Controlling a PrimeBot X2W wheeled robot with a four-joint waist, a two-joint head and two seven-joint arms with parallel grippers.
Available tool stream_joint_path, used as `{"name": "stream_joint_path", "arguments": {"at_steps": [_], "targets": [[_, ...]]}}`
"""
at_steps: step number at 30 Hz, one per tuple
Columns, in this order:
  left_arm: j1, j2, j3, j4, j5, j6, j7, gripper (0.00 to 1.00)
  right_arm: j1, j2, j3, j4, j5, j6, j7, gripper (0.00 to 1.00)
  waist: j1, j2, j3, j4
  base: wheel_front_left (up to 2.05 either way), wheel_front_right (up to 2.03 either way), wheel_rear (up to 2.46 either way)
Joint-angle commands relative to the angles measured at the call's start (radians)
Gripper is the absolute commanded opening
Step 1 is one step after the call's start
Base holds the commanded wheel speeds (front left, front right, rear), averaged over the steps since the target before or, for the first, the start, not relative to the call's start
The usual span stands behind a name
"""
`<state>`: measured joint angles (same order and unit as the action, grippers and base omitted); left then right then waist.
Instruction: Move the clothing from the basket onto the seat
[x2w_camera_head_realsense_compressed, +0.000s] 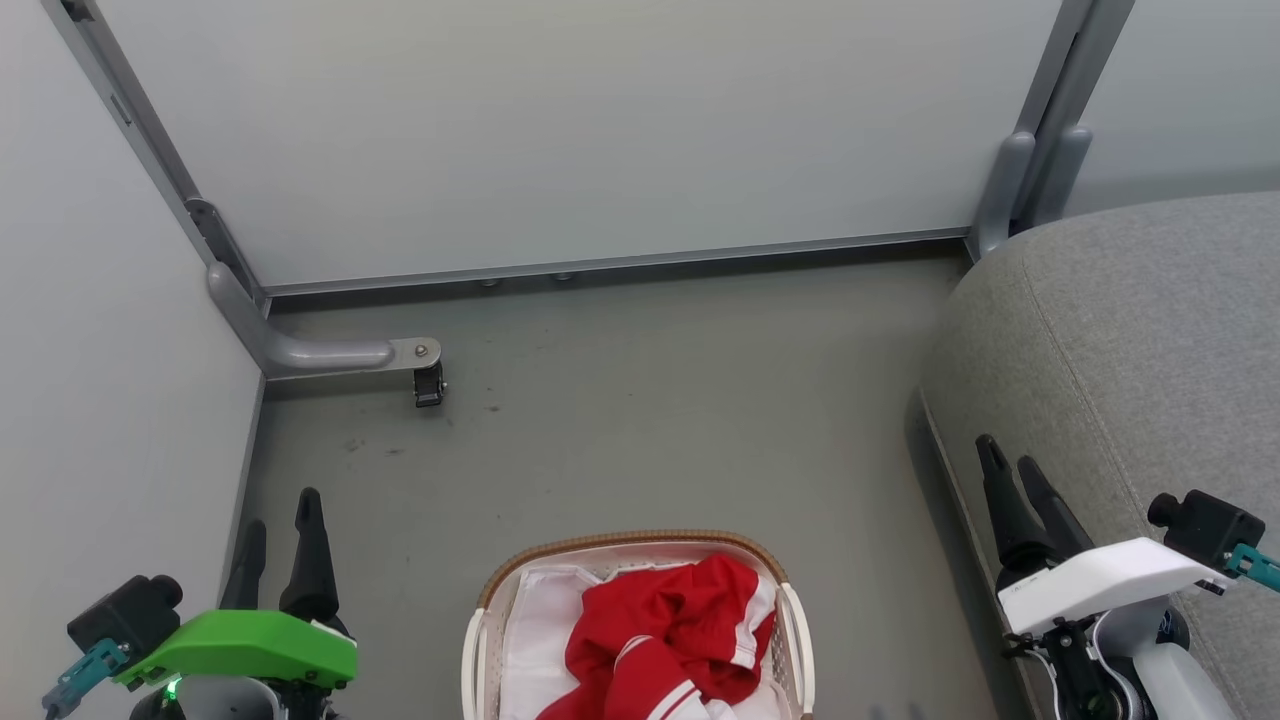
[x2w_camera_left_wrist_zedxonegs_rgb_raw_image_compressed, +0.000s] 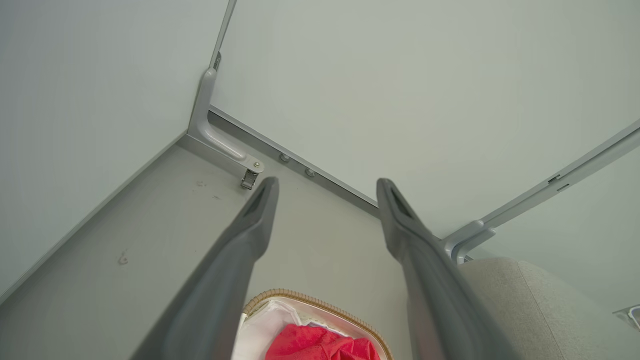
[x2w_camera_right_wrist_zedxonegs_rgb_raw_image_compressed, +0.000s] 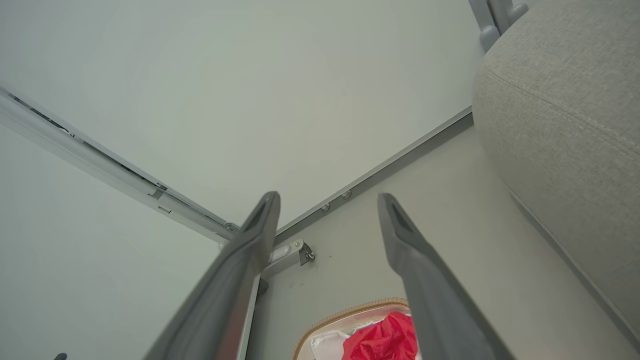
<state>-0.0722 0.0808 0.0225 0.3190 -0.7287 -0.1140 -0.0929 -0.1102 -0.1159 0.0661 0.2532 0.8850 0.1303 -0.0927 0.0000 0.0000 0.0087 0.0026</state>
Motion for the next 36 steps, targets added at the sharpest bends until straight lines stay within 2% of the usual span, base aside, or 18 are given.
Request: {"name": "stream_joint_path", "arguments": {"at_steps": [1, 16, 36], "targets": [[-0.023, 0.013, -0.004, -0.017, 0.036, 0.004, -0.011, 1.0, -0.022, -0.011, 0.004, -0.013, -0.031, 0.0, -0.011, 1.0, 0.0, 0.0, 0.0, 0.001, 0.0, 0.0, 0.0], [-0.003, 0.021, -0.02, -0.018, 0.209, 0.011, -0.054, 1.0, -0.025, -0.011, 0.012, 0.009, -0.254, 0.0, -0.054, 1.0, 0.0, 0.0, -0.001, 0.0, 0.0, 0.0, 0.0], [0.022, 0.01, -0.035, -0.012, 0.409, 0.001, -0.104, 1.0, -0.017, -0.012, 0.016, 0.068, -0.486, 0.0, -0.105, 1.0, 0.0, 0.0, -0.002, -0.001, 0.0, 0.0, 0.0]]}}
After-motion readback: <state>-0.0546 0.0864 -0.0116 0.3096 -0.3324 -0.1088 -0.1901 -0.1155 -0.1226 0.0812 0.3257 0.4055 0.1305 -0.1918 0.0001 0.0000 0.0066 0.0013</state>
